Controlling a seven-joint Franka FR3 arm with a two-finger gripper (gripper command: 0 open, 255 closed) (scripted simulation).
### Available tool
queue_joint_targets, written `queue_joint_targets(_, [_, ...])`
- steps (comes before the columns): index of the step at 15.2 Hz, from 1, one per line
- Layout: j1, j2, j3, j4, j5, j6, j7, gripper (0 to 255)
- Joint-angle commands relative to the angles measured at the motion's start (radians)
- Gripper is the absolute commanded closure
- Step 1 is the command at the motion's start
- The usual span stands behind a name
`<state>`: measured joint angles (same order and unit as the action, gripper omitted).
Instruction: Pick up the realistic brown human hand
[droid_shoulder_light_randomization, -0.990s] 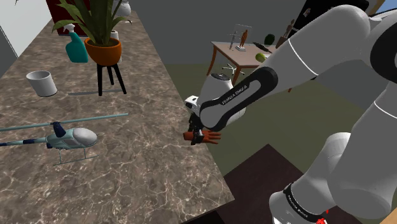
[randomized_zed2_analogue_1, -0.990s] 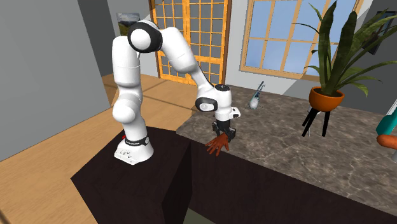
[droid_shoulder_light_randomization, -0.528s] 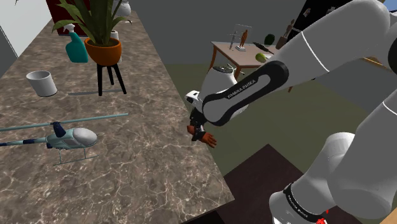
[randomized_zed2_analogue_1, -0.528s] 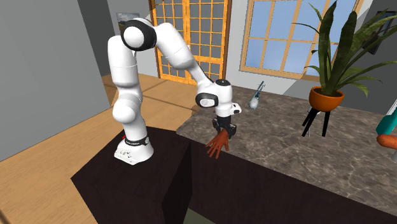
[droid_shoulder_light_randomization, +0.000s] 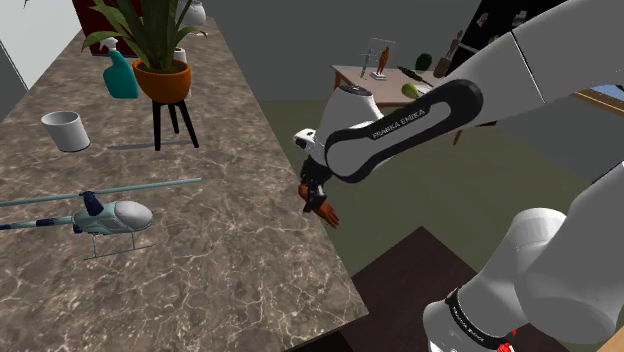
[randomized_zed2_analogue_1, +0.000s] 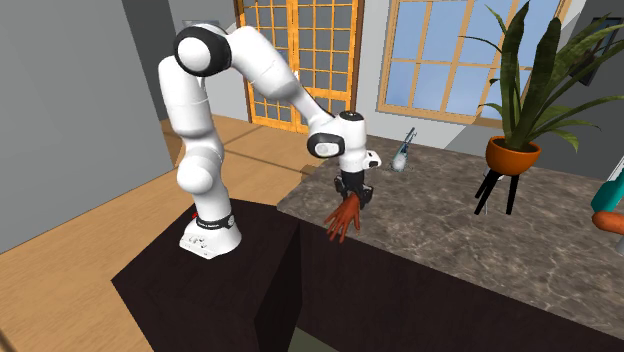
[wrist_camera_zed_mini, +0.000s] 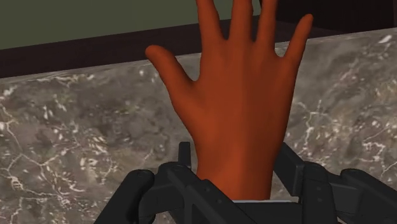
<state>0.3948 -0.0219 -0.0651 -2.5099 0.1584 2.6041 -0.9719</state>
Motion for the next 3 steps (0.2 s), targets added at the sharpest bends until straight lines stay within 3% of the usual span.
queue_joint_targets(1, [-0.001, -0.027, -0.001, 0.003, -0.011, -0.03, 0.01, 255])
queue_joint_targets(3, [-0.001, -0.029, 0.0, 0.004, -0.012, -0.032, 0.01, 255])
